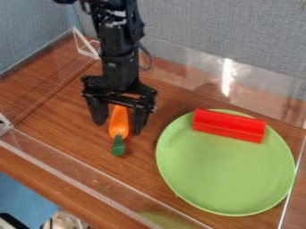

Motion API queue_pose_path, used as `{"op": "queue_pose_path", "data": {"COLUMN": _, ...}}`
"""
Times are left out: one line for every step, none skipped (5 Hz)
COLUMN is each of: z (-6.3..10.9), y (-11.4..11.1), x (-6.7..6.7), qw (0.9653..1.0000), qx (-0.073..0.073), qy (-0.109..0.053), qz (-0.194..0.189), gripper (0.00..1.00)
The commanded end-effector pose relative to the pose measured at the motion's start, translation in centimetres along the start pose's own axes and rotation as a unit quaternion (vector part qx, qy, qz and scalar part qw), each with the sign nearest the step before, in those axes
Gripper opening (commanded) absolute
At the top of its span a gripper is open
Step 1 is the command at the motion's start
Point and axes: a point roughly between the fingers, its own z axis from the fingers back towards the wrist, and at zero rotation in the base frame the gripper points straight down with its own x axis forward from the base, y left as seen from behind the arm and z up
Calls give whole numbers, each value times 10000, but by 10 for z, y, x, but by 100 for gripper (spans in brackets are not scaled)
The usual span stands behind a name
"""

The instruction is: Put the carrot on the green plate

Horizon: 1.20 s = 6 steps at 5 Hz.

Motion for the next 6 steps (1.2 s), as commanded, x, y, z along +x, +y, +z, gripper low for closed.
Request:
{"op": "queue_pose_path", "data": {"z": -1, "y": 5, "x": 6, "qw": 9998, "qx": -35, "qy": -147, "qz": 116, "gripper": 100}}
{"op": "queue_pose_path", "data": {"z": -10, "y": 7, "x": 8, "qw": 9998, "qx": -41, "qy": -118, "qz": 175, "gripper": 100}}
{"op": "queue_pose_path", "data": {"z": -18, "y": 8, "x": 10, "qw": 9997, "qx": -45, "qy": -98, "qz": 217, "gripper": 100}}
{"op": "queue_pose_path", "data": {"z": -25, "y": 8, "x": 12, "qw": 9997, "qx": -41, "qy": -79, "qz": 244, "gripper": 0}}
{"op": "queue_pose_path", "data": {"z": -23, "y": 7, "x": 11, "qw": 9995, "qx": -8, "qy": -114, "qz": 283, "gripper": 0}}
{"op": "queue_pose_path", "data": {"z": -12, "y": 5, "x": 9, "qw": 9992, "qx": 67, "qy": -206, "qz": 342, "gripper": 0}}
